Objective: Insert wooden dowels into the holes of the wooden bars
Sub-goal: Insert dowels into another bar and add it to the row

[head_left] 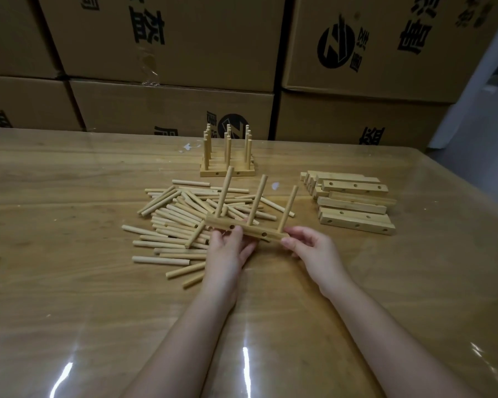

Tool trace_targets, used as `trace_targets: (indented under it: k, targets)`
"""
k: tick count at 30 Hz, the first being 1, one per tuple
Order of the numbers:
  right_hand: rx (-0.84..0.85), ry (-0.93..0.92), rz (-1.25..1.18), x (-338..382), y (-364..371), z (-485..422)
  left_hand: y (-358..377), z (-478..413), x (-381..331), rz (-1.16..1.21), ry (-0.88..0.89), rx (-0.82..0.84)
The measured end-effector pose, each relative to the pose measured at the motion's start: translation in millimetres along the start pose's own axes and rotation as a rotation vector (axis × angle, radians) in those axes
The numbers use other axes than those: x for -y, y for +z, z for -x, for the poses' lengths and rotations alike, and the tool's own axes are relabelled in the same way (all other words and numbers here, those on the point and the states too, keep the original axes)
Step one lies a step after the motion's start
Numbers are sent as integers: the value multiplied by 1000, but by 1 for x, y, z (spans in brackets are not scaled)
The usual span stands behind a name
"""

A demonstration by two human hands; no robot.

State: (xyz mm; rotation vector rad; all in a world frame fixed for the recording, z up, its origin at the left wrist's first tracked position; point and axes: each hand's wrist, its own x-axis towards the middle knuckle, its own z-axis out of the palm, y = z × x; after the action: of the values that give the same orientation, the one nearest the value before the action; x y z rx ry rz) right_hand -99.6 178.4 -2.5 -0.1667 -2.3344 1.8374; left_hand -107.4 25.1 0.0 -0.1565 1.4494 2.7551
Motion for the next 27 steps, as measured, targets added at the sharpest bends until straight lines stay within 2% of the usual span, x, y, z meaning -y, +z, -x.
trace_targets:
  k: [6, 13, 20, 27]
  targets:
    - [5, 54, 36, 7, -5, -12, 4, 5, 4, -251, 42, 83]
    - [-85, -2, 119, 32, 6, -87, 5, 9, 13, -594, 159, 170]
    - [-100, -3, 272, 36, 30, -149, 2, 10, 18, -662, 184, 234]
    - [-55, 6, 354, 23, 47, -174, -4, 9, 24, -698, 165, 257]
